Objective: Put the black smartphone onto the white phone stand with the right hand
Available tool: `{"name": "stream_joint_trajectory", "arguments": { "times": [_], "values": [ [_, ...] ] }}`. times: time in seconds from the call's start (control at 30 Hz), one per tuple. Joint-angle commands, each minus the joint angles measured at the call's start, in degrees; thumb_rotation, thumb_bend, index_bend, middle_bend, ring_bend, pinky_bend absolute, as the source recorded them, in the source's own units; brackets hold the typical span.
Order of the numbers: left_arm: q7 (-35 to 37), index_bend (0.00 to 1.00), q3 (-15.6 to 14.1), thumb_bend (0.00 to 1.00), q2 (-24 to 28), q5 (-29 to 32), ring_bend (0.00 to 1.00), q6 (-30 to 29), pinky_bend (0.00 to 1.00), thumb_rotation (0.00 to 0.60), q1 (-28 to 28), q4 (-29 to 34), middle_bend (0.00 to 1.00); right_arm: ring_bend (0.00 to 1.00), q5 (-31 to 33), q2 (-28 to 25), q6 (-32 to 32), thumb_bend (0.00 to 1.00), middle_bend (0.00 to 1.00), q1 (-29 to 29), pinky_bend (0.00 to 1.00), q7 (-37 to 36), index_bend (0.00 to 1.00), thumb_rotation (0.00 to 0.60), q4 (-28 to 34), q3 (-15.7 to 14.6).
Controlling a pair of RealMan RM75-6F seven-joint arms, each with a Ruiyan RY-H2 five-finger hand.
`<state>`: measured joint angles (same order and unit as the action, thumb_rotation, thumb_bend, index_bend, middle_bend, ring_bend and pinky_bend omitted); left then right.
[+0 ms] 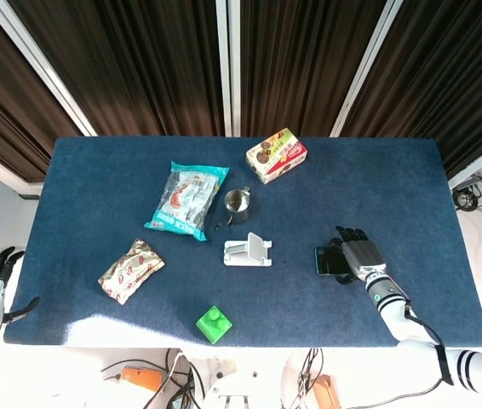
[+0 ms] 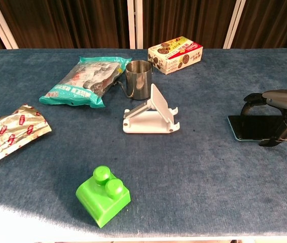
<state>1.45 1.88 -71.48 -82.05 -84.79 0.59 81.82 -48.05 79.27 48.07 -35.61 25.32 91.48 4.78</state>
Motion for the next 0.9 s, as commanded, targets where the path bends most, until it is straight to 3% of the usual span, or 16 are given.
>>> {"name": "stream_joint_trajectory", "arguments": {
  "times": [0.03, 0.27, 0.4, 0.57, 0.77, 0.9],
  "values": [
    [0.0, 0.14, 0.0, 0.12, 0.0, 0.0, 0.01, 0.0, 0.00, 0.600, 0.0, 0.0, 0.07, 0.00, -0.5, 0.4, 0.4, 0.37, 0.00, 0.1, 0.00, -1.2, 0.42, 0.600, -0.4, 0.1],
    [-0.1, 0.14, 0.0, 0.12, 0.0, -0.1, 0.01, 0.0, 0.00, 0.600, 0.0, 0.1, 0.07, 0.00, -4.3, 1.4, 3.3, 0.39, 0.03, 2.1, 0.00, -7.1, 0.57, 0.600, -1.5, 0.8],
    [-0.2, 0.14, -0.1, 0.12, 0.0, -0.2, 0.01, -0.1, 0.00, 0.600, 0.0, 0.3, 0.07, 0.02, -7.3, 1.9, 4.5, 0.39, 0.21, 3.4, 0.00, -12.2, 0.62, 0.600, -2.4, 1.6],
    [-0.4, 0.14, 0.0, 0.12, 0.2, -0.3, 0.01, -0.2, 0.00, 0.600, 0.1, 0.7, 0.07, 0.18, -10.7, 2.6, 4.7, 0.39, 0.37, 4.6, 0.05, -18.1, 0.62, 0.600, -4.4, 2.1],
    [-0.9, 0.14, 0.0, 0.12, 0.4, -0.5, 0.01, -0.2, 0.00, 0.600, 0.1, 1.3, 0.07, 0.29, -15.6, 3.7, 5.0, 0.40, 0.43, 5.2, 0.23, -23.5, 0.64, 0.600, -6.6, 2.3],
    [-1.1, 0.14, 0.0, 0.12, 0.5, -0.4, 0.01, -0.2, 0.00, 0.600, 0.1, 1.4, 0.07, 0.36, -19.3, 4.0, 5.7, 0.45, 0.46, 5.4, 0.43, -27.8, 0.65, 0.600, -7.9, 2.6]
  ]
}}
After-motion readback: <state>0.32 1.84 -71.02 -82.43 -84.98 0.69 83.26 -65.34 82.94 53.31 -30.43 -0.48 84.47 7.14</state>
